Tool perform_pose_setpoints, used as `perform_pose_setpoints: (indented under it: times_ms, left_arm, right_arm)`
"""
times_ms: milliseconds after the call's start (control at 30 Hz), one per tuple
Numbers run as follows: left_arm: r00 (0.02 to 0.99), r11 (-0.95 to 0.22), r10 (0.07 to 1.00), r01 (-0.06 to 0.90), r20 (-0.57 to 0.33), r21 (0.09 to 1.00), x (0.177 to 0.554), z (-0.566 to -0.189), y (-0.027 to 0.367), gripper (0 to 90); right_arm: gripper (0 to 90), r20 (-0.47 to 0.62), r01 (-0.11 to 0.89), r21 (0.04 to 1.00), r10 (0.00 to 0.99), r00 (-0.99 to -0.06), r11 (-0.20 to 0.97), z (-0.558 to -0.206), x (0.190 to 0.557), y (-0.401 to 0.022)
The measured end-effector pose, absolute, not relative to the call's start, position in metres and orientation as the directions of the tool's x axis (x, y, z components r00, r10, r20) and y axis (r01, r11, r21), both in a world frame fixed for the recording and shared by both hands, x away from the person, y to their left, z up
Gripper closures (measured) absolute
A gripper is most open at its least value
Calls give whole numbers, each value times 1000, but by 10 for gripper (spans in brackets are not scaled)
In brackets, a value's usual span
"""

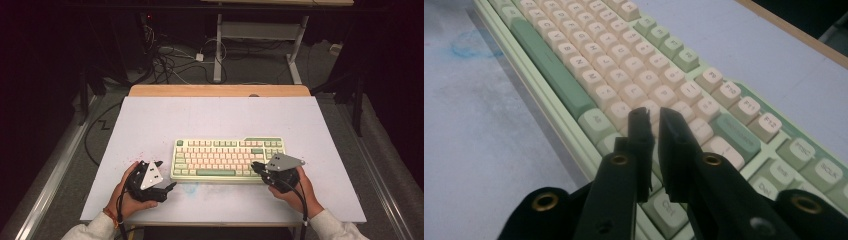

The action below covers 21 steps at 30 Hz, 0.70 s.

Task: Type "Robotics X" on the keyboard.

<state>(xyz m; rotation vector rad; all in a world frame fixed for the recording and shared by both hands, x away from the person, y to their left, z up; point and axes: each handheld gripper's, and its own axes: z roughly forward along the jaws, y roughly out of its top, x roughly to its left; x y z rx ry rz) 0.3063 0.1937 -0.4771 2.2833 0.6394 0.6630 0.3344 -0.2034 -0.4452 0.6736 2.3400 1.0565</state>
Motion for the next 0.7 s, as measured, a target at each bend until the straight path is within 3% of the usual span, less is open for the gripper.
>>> perform_pose_setpoints:
  times_ms: [700]
  left_arm:
    - [762, -674, 586, 269, 276, 688, 308, -480, 192, 195]
  right_arm:
    - [900, -238, 245, 717, 560, -794, 652, -452, 389, -147]
